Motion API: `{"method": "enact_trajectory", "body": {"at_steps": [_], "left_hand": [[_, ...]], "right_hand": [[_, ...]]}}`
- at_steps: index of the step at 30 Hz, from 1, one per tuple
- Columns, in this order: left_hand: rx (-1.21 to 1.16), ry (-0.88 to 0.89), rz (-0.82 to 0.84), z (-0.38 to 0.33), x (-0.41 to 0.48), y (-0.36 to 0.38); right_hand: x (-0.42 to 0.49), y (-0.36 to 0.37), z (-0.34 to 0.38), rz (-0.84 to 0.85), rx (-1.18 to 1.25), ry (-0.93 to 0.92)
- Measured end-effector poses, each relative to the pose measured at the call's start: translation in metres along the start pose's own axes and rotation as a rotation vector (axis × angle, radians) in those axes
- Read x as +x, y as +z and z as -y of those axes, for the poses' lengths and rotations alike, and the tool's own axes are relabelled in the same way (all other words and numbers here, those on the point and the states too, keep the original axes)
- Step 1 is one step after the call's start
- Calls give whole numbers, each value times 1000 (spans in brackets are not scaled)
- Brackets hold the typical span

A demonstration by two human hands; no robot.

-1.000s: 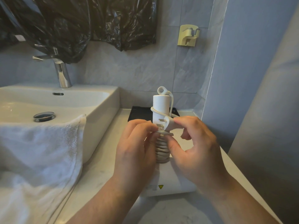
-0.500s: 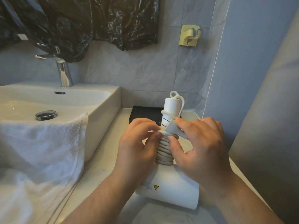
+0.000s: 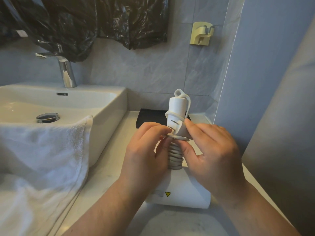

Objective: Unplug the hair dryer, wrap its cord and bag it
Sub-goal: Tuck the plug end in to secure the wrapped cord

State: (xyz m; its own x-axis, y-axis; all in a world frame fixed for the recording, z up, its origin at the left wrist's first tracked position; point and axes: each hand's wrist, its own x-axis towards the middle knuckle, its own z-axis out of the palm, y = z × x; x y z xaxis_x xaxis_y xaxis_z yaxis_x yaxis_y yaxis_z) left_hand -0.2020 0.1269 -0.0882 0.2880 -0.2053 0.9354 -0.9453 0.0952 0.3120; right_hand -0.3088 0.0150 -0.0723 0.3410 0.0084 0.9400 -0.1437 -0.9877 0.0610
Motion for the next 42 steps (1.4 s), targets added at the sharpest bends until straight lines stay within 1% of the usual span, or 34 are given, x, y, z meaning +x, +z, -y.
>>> {"method": "enact_trajectory", "body": {"at_steps": [3,5,8,13,20,26,28,31,32,35,39,42], "left_hand": [[-6,-7,8,2,0,0],[-29,-15,5,2,0,0],[-62,-11,13,3,0,0],[15,32,10,4,0,0],[3,71,-2,-1,0,2],[79,98,-20,-5,1,1],[72,82,-15,-8,0,1],[-13,-36,-20,-13,1,0],[-26,-30,-17,-14,3,0],[38,115,-1,-11,3,1],[87,98,18,-2,1,3],[95,103,8,-5,3,1]], "right_hand": [[-2,1,0,-51,-5,-43],[-3,1,-1,-60,40,-58],[-2,3,-4,-25,126,-66],[-1,6,-6,27,238,-61],[1,4,-5,20,253,-74],[2,2,-3,108,318,-69],[3,1,-2,119,316,-71],[4,0,1,114,268,-81],[5,-1,1,113,262,-83],[7,-3,1,127,257,-82],[4,-4,-1,124,320,36],[3,-2,-4,129,365,7]]}}
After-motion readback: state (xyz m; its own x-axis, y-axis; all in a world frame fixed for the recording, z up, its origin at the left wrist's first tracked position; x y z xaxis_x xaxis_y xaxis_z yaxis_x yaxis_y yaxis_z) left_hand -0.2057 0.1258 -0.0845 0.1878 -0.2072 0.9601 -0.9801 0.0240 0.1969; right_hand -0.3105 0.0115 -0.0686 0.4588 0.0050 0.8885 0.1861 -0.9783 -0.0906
